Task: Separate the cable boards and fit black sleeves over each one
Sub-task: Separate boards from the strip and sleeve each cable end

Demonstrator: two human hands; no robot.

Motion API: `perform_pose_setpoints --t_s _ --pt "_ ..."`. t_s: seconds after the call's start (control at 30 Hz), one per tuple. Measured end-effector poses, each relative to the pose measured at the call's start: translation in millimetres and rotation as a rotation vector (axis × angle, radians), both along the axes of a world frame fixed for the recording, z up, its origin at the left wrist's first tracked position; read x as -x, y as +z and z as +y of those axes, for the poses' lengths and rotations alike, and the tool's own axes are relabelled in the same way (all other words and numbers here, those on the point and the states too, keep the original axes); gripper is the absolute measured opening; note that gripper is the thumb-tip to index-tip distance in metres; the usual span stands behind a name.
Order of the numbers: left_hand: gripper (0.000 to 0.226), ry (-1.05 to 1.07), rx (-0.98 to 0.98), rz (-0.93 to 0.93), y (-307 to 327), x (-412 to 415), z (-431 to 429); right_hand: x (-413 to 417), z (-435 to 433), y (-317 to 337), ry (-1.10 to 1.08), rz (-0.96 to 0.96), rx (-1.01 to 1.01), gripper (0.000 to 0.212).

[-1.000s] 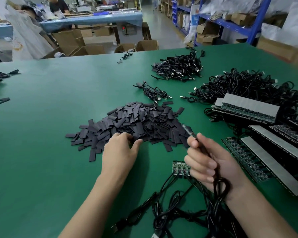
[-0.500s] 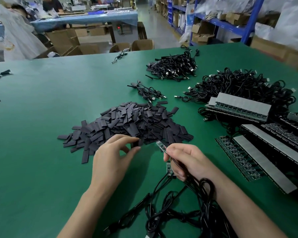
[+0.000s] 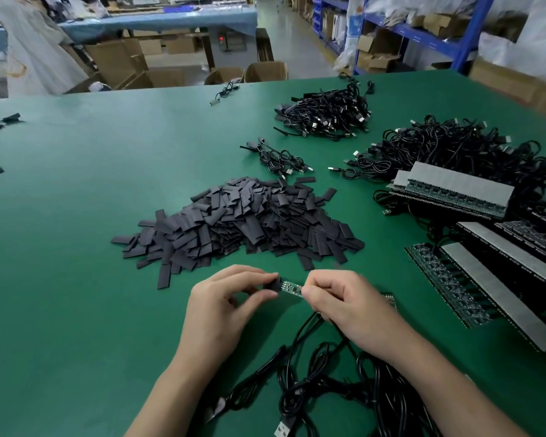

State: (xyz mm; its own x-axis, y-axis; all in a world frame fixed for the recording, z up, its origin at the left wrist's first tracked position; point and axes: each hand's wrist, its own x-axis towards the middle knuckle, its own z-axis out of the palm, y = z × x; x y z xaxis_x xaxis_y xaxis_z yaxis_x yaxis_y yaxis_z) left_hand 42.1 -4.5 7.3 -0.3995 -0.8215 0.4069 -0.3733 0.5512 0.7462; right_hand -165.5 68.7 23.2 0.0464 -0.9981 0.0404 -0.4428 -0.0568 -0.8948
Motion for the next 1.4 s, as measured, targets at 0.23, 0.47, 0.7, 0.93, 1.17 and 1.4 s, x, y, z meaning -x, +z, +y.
perform_pose_setpoints --t_s 0.23,0.47,0.7,0.93,1.17,1.4 --pt "0.019 -0.028 -0.003 -0.006 -0.2 0.3 -1.3 -0.7 0.3 0.8 -0.026 0.028 0.037 0.037" --pt "0.017 -0.040 -0.026 0.012 -0.3 -0.8 -1.7 1.6 0.0 1.3 -0.026 0.033 0.041 0.035" --pt "0.019 -0.056 -0.017 -0.012 0.6 0.2 -1.2 1.5 -0.1 -0.2 -0.021 0.051 0.054 0.034" --pt "0.020 -0.064 0.021 -0.048 -2.1 -2.5 -1.7 1.5 0.0 -0.6 -0.021 0.083 0.062 0.033" --pt "0.019 -0.092 0.198 -0.216 -3.3 -6.5 -3.0 0.2 1.8 -5.1 -0.065 0.182 0.087 0.033" --pt "0.022 -0.143 0.204 -0.233 -1.0 -7.6 -3.2 1.1 2.6 -3.7 -0.080 0.169 0.062 0.034"
